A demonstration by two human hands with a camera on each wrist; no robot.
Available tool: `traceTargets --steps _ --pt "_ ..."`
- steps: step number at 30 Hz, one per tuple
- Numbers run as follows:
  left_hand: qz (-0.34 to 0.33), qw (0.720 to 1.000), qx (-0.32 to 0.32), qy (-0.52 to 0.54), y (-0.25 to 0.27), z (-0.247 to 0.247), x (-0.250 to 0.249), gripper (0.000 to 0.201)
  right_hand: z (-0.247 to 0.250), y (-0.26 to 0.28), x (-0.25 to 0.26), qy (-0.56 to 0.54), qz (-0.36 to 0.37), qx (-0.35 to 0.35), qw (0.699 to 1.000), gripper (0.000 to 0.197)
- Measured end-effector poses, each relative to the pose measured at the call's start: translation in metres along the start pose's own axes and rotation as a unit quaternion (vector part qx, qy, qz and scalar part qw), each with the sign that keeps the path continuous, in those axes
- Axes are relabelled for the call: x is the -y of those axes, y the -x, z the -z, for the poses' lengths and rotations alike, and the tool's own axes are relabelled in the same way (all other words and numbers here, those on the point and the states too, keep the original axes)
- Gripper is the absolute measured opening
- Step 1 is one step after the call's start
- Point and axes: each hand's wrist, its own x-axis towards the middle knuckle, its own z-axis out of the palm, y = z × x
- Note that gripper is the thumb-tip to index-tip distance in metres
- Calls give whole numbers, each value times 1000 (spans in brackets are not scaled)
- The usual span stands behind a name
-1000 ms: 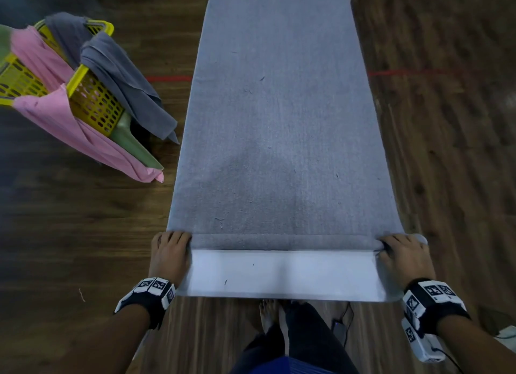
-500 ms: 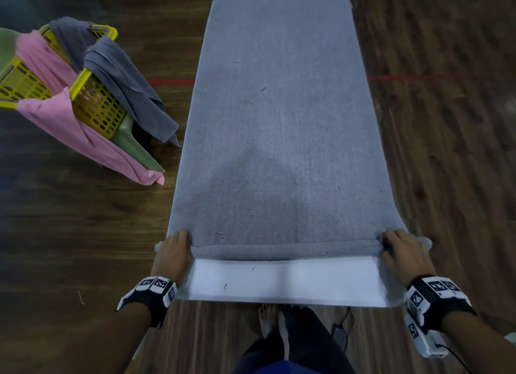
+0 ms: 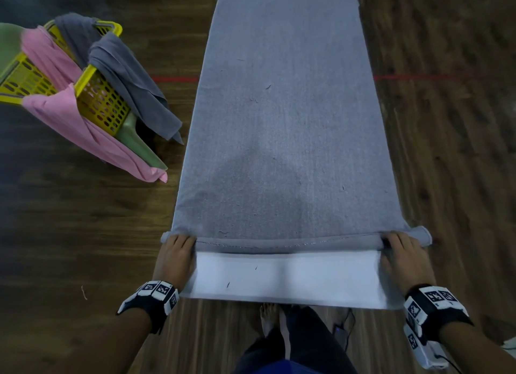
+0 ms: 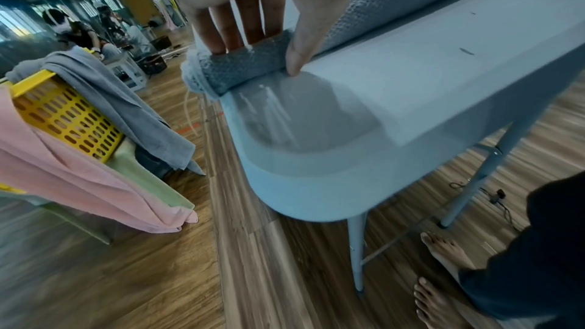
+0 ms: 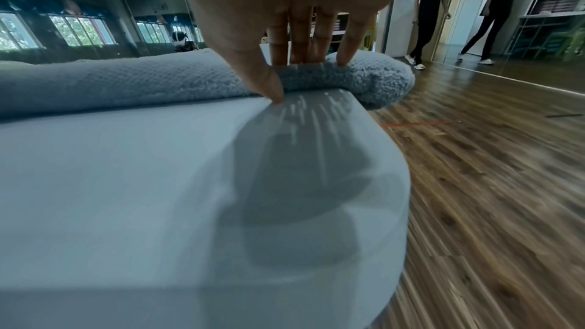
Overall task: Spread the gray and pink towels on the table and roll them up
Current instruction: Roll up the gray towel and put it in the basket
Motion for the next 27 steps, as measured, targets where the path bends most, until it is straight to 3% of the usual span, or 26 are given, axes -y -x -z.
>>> traceTargets --steps 2,7,10,15,18,21,24,27 --pt "-2 1000 5 -4 -6 7 0 16 2 -4 -1 -10 11 -9 1000 37" --pt "17 998 46 -25 -23 23 -3 23 9 -18 -1 3 26 -16 1000 25" --pt "43 999 23 -5 -33 28 -7 38 14 -22 3 31 -11 8 999 26" --pt "-9 1000 0 6 -29 14 -6 39 16 -26 3 45 -29 24 998 23" --pt "-5 1000 13 -8 -25 6 -4 44 13 -21 2 34 -28 21 999 25" --pt "5 999 8 -36 -28 9 -5 25 12 -18 5 59 -44 30 997 17" --pt "29 996 51 -63 -36 24 -11 8 19 -21 7 93 -72 96 988 15" --pt "46 997 36 -50 -45 30 -9 16 21 -23 7 59 -64 18 996 21"
